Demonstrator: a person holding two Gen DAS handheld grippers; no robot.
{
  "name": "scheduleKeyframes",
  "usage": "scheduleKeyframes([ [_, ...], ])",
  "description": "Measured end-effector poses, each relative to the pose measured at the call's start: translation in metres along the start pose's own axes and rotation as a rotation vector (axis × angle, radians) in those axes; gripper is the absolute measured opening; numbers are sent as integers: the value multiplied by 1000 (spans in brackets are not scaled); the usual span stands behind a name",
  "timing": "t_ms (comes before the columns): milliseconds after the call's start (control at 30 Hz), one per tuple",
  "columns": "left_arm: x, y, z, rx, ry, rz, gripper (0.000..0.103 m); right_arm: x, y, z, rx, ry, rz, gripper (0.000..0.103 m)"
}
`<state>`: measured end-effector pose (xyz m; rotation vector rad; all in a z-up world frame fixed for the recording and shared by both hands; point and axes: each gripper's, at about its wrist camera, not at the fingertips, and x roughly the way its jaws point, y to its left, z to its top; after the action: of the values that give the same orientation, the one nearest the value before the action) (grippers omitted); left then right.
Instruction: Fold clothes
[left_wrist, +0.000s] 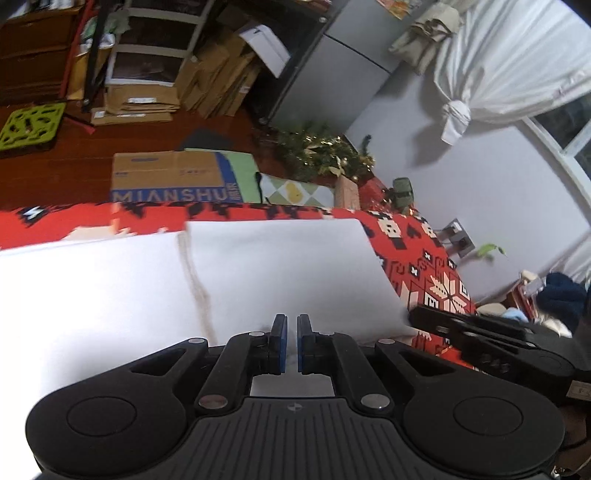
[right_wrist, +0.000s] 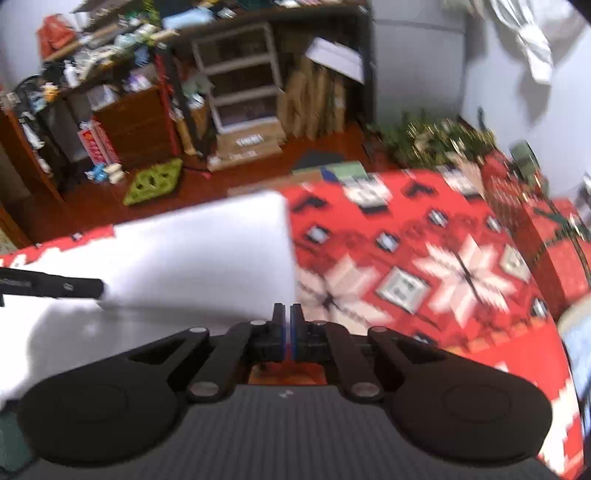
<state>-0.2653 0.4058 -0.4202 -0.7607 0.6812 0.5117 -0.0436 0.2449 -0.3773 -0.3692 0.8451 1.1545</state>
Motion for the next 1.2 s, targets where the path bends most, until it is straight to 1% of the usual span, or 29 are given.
scheduleKeyframes([
  [67, 8, -6, 1, 9, 2, -12, 3, 7, 19, 8, -46, -22, 31, 3],
  [133, 16, -4, -1, 16, 19, 3, 3, 19, 41, 13, -103, -29, 70, 3],
  [233, 15, 3, -6, 32, 22, 13, 3, 38, 66, 10, -163, 9, 92, 3],
  [267, 13, 5, -7, 29, 23, 10, 3, 44, 69, 5, -165, 32, 89, 3],
  [333, 8, 7, -7, 26, 23, 11, 3, 43, 70, -7, -182, 13, 83, 2],
  [433, -1, 6, -5, 14, 7, -2, 3, 35, 69, -9, -198, 20, 79, 1],
  [467, -3, 7, -5, 9, 1, -1, 3, 31, 70, -8, -200, 19, 79, 3],
  [533, -5, 12, -5, -11, -2, 2, 4, 23, 77, -5, -220, -8, 95, 3],
  [667, -6, 27, -6, -73, 14, 9, 3, 31, 101, -6, -316, 3, 139, 3],
  [767, -18, 23, 7, -75, -46, -21, 4, 34, 97, -12, -294, 20, 135, 2],
  [867, -14, 22, 25, -95, -92, -39, 5, 27, 87, -2, -196, 1, 126, 4],
  [900, -8, 23, 29, -98, -99, -27, 5, 27, 86, 3, -169, -14, 130, 4],
  [1033, 15, 28, 48, -110, -123, 20, 6, 46, 80, 30, -153, -55, 93, 4],
  [1133, 30, 39, 51, -132, -95, 72, 7, 66, 73, 49, -145, -68, 82, 4],
  [1200, 33, 46, 47, -143, -88, 94, 4, 80, 72, 60, -151, -68, 80, 4],
])
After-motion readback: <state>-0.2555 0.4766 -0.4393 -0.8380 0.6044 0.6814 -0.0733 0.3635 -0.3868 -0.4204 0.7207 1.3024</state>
